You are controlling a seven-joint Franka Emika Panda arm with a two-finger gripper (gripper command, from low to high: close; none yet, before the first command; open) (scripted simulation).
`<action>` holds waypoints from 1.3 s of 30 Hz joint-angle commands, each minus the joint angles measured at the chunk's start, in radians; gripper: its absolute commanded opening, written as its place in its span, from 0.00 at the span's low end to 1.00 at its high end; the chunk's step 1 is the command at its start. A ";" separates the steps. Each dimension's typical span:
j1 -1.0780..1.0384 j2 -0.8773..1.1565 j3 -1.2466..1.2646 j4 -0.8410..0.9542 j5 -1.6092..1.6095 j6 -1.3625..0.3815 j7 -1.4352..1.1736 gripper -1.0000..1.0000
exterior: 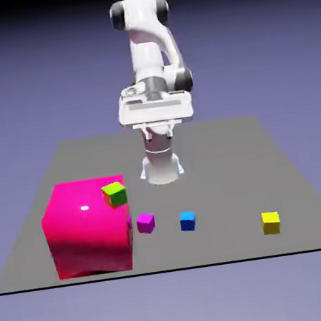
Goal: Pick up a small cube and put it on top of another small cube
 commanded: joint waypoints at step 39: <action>0.443 0.627 -0.205 0.120 -0.315 -0.329 -0.712 0.00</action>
